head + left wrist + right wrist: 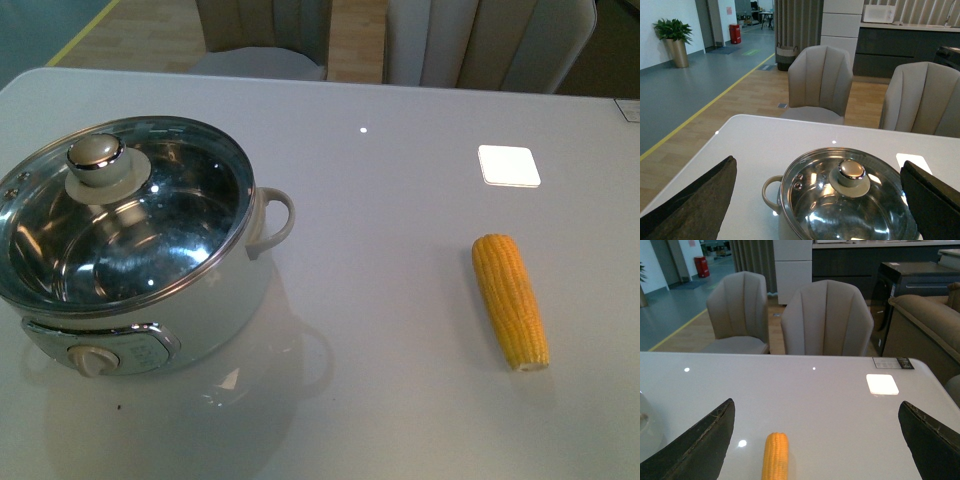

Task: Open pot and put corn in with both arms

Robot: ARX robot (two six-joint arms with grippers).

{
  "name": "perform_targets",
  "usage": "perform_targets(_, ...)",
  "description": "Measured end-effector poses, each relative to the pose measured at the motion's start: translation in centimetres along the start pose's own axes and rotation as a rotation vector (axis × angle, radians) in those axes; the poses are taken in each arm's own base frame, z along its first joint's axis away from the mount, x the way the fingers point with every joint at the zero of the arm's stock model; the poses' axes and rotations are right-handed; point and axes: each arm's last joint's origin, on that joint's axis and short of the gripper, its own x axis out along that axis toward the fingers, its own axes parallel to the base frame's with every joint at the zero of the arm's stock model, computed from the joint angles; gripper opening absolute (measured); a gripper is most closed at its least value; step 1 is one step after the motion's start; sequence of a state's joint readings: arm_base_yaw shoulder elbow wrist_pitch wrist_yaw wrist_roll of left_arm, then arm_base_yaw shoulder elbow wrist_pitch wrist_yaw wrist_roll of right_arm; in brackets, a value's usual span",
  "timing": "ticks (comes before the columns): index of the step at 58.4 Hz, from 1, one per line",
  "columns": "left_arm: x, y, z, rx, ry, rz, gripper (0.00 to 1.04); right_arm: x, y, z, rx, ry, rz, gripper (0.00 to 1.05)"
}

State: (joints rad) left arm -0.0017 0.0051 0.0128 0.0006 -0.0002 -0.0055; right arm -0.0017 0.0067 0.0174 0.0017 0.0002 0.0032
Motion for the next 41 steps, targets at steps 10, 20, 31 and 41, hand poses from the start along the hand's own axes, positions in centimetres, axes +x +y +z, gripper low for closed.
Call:
perform_targets(10,0.0,0.0,0.0,0.0,0.0,0.0,0.98,0.0,0.0,0.0,0.0,0.0,0.0,0.96)
perform_targets(20,0.0,0.0,0.0,0.0,0.0,0.0,0.98,0.0,0.0,0.0,0.0,0.0,0.0,0.96)
perform_targets(31,0.0,0.0,0.0,0.0,0.0,0.0,0.98,0.0,0.0,0.0,0.0,0.0,0.0,0.96)
perform_targets(41,0.13,-0.04,0.04,-0.045,0.266,-0.005,0.98,0.0,0.0,0.0,0.0,0.0,0.0,0.96)
